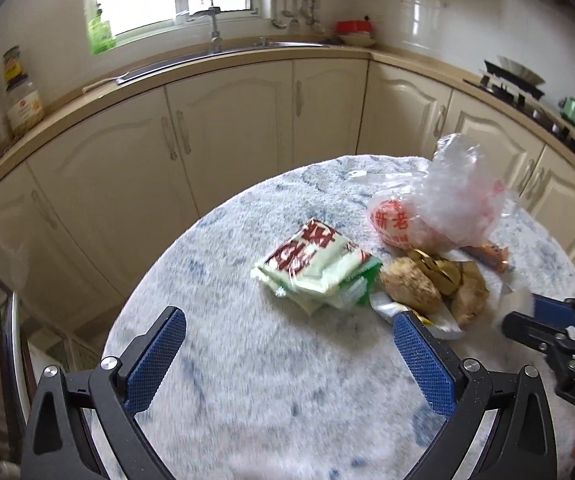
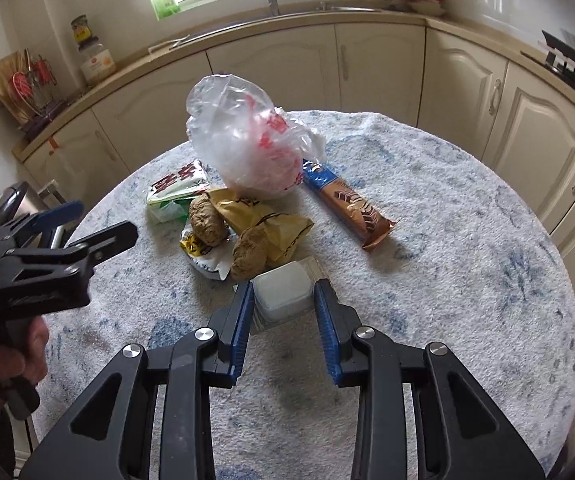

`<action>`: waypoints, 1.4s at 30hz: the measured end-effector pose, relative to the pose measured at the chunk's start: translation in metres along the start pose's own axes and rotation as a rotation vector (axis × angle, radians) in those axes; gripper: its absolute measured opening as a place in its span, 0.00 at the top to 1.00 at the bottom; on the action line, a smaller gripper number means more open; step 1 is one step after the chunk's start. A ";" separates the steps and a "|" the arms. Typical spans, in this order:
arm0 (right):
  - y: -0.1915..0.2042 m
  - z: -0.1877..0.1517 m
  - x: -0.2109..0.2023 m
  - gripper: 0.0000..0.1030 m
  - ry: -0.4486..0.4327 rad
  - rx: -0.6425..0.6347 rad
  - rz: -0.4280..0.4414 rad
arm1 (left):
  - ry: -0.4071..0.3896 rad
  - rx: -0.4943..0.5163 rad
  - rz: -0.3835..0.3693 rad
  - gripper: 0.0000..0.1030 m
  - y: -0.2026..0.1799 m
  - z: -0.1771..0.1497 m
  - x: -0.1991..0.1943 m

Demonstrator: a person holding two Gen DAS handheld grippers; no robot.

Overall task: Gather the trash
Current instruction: 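Grasp the white-and-red printed packet with the left tool while the right tool grasps the white box, then carry the printed packet and white box over the light-blue bin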

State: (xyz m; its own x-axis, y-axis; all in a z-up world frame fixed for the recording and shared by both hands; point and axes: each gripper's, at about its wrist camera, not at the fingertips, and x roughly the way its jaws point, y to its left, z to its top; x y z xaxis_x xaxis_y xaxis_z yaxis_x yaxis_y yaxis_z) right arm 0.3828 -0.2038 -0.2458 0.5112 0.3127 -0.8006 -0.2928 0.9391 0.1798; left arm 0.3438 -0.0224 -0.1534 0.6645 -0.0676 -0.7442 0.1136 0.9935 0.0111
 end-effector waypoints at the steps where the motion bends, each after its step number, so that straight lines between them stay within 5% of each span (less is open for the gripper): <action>1: 0.000 0.001 0.002 0.70 0.002 0.000 -0.002 | 0.006 0.025 -0.004 0.01 -0.003 0.004 0.009; 9: -0.007 0.010 0.008 0.70 0.013 0.009 -0.019 | 0.060 0.172 -0.036 0.02 -0.020 0.030 0.077; 11: -0.008 0.012 0.008 0.70 0.012 0.011 -0.026 | 0.073 0.145 -0.104 0.05 -0.015 0.035 0.090; 13: -0.010 0.012 0.007 0.70 0.011 0.014 -0.030 | 0.073 0.113 -0.138 0.20 -0.009 0.036 0.098; 22: -0.013 0.008 -0.006 0.70 -0.005 0.026 -0.036 | 0.063 0.041 -0.166 0.22 0.004 0.028 0.106; 32: -0.014 -0.002 -0.062 0.70 -0.093 0.042 -0.038 | -0.082 -0.032 -0.123 0.22 0.001 0.014 0.038; 42: -0.030 -0.022 -0.144 0.70 -0.229 0.076 -0.063 | -0.261 0.028 -0.212 0.22 -0.070 0.009 -0.056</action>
State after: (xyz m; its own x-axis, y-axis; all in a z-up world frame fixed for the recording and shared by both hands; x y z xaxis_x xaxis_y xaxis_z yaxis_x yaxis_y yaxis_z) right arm 0.2999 -0.2807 -0.1485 0.6985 0.2693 -0.6630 -0.1972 0.9631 0.1834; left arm 0.3053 -0.0895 -0.1059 0.7903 -0.2970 -0.5359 0.2873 0.9522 -0.1040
